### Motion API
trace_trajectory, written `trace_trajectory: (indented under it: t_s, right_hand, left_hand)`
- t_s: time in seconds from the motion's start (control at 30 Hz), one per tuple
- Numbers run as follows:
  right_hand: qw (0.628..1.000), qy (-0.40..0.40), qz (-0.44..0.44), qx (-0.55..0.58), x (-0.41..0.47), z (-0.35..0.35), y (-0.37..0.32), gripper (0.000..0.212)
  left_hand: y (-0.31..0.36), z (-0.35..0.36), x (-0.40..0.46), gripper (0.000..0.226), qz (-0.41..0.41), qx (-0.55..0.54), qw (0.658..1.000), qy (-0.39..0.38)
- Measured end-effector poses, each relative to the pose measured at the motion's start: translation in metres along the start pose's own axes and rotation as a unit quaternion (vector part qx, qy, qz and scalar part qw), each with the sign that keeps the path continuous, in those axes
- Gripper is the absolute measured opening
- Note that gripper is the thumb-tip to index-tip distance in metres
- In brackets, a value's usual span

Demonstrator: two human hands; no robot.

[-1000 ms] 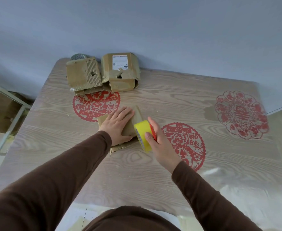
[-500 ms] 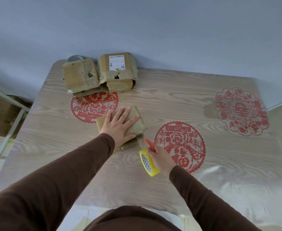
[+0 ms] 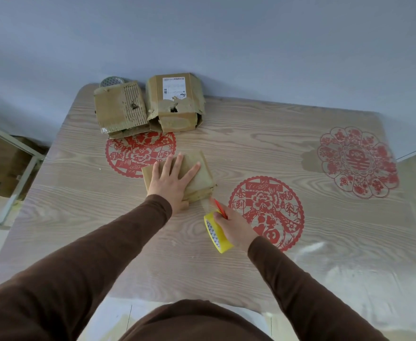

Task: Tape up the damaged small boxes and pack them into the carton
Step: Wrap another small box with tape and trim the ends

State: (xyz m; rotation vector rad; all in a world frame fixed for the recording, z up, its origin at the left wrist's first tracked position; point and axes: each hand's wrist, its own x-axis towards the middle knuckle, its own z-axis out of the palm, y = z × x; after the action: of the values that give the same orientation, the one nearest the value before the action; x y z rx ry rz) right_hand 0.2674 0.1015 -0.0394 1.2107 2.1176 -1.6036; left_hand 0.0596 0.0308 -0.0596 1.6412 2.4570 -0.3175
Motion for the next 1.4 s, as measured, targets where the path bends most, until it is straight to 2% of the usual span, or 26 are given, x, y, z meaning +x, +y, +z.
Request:
trace_trajectory:
  t_s: [0.07, 0.2, 0.3, 0.4, 0.47, 0.53, 0.57, 0.63, 0.73, 0.83, 0.9, 1.0, 1.07, 1.13, 1.23, 1.4]
  right_hand:
    - [1.0, 0.002, -0.005, 0.003, 0.0, 0.001, -0.003, 0.049]
    - [0.999, 0.028, -0.023, 0.028, 0.0, -0.006, -0.011, 0.047]
    - [0.994, 0.054, -0.057, 0.082, -0.003, -0.021, -0.033, 0.044]
    - [0.992, 0.017, -0.09, 0.089, -0.007, -0.04, -0.064, 0.043]
    - [0.992, -0.009, -0.108, 0.064, -0.008, -0.047, -0.078, 0.044]
    - [0.99, -0.011, -0.119, 0.073, -0.006, -0.05, -0.085, 0.045]
    - [0.989, -0.01, -0.121, 0.088, -0.005, -0.05, -0.088, 0.045]
    - [0.986, -0.005, -0.133, 0.104, -0.002, -0.049, -0.093, 0.046]
    - [0.984, 0.002, -0.147, 0.099, 0.005, -0.043, -0.096, 0.046]
    - [0.983, 0.019, -0.141, 0.115, 0.009, -0.037, -0.092, 0.05]
    - [0.98, 0.024, -0.156, 0.124, 0.007, -0.037, -0.089, 0.048]
    - [0.979, 0.004, -0.19, 0.079, 0.003, -0.036, -0.085, 0.046]
    - [0.976, -0.002, -0.216, 0.044, 0.003, -0.035, -0.081, 0.049]
    - [0.972, 0.02, -0.226, 0.056, -0.002, -0.036, -0.079, 0.049]
    - [0.973, 0.065, -0.205, 0.088, -0.02, -0.04, -0.069, 0.041]
    - [0.993, 0.045, -0.111, 0.009, -0.033, -0.031, -0.024, 0.035]
  left_hand:
    - [0.003, 0.0, 0.001, 0.134, -0.02, -0.012, 1.0, -0.018]
    - [-0.004, -0.02, 0.014, 0.119, -0.022, -0.025, 0.999, -0.041]
    - [-0.023, -0.042, 0.027, 0.124, -0.038, -0.101, 0.984, -0.143]
    - [-0.041, -0.053, 0.023, 0.124, -0.05, -0.294, 0.928, -0.223]
    - [-0.052, -0.046, 0.015, 0.111, -0.08, -0.408, 0.873, -0.255]
    - [-0.062, -0.036, 0.009, 0.103, -0.119, -0.458, 0.842, -0.259]
    - [-0.068, -0.033, 0.007, 0.114, -0.125, -0.462, 0.842, -0.251]
    - [-0.077, -0.031, 0.005, 0.131, -0.104, -0.459, 0.857, -0.212]
    - [-0.077, -0.034, 0.003, 0.115, -0.003, -0.438, 0.892, -0.116]
    - [-0.053, -0.029, -0.004, 0.097, 0.086, -0.282, 0.954, -0.05]
    - [-0.042, -0.018, -0.01, 0.094, 0.071, -0.211, 0.975, -0.016]
    - [-0.039, -0.007, -0.013, 0.109, 0.057, -0.146, 0.987, 0.034]
    - [-0.038, -0.002, -0.013, 0.105, 0.061, -0.122, 0.989, 0.061]
    - [-0.036, -0.001, -0.014, 0.098, 0.055, -0.118, 0.989, 0.069]
    - [-0.036, -0.002, -0.016, 0.088, 0.056, -0.106, 0.991, 0.062]
    - [-0.036, -0.002, -0.014, 0.076, 0.056, -0.097, 0.992, 0.058]
